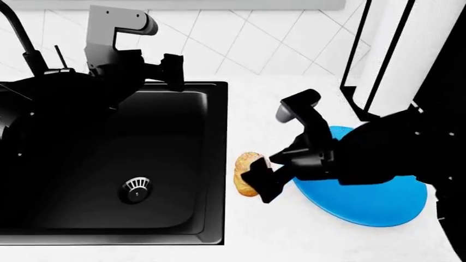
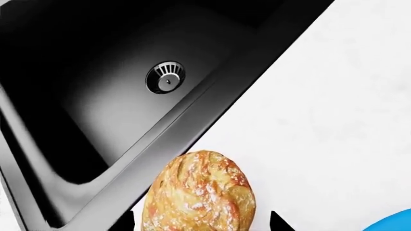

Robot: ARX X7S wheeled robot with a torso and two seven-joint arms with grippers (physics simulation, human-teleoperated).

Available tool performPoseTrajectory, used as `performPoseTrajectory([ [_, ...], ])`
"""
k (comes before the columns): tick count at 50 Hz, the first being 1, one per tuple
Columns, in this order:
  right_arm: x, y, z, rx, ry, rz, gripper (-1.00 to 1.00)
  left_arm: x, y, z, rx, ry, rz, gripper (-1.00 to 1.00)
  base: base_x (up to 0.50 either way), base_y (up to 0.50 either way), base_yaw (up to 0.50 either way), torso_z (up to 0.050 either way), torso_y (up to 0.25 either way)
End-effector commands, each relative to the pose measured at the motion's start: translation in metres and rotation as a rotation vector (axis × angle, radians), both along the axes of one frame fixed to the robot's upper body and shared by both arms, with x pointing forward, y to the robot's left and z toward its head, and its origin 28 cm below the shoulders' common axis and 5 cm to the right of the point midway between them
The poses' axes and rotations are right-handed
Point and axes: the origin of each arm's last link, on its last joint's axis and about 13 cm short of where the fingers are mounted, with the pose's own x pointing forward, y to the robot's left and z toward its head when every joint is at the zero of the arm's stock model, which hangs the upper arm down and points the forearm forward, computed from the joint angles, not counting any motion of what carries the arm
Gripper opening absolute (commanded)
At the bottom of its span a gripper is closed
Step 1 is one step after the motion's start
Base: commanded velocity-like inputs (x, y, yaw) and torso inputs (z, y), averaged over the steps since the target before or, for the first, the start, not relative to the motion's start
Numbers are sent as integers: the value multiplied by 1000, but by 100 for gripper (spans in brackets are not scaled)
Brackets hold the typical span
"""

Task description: Place the pastries on the plates.

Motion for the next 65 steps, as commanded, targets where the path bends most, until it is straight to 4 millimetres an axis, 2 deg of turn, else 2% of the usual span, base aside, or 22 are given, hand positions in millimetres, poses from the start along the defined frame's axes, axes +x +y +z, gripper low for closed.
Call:
performPoseTrajectory([
  [1, -1, 3, -9, 8, 31, 6, 100, 1, 0, 0, -1, 0, -3, 100, 0, 0, 0, 0, 0],
  [20, 5, 3, -21, 44, 64, -7, 100, 1, -1, -4, 4, 6, -4, 100, 0, 0, 0, 0, 0],
  [21, 5, 3, -20, 42, 62, -3, -100, 1, 0, -3, 4, 7, -4, 100, 0, 0, 0, 0, 0],
  [38, 2, 2, -7, 45, 26, -29, -100, 1, -1, -3, 5, 4, -10, 100, 0, 0, 0, 0, 0],
  [54, -20, -17, 35, -11, -87, -134, -100, 3, -3, -2, 6, 4, -10, 100, 0, 0, 0, 0, 0],
  [62, -26, -24, 48, -128, -109, -194, -100, 3, -3, -2, 2, 3, -15, 100, 0, 0, 0, 0, 0],
  [65, -27, -25, 48, -122, -113, -223, -100, 3, -3, -3, 3, 5, -18, 100, 0, 0, 0, 0, 0],
])
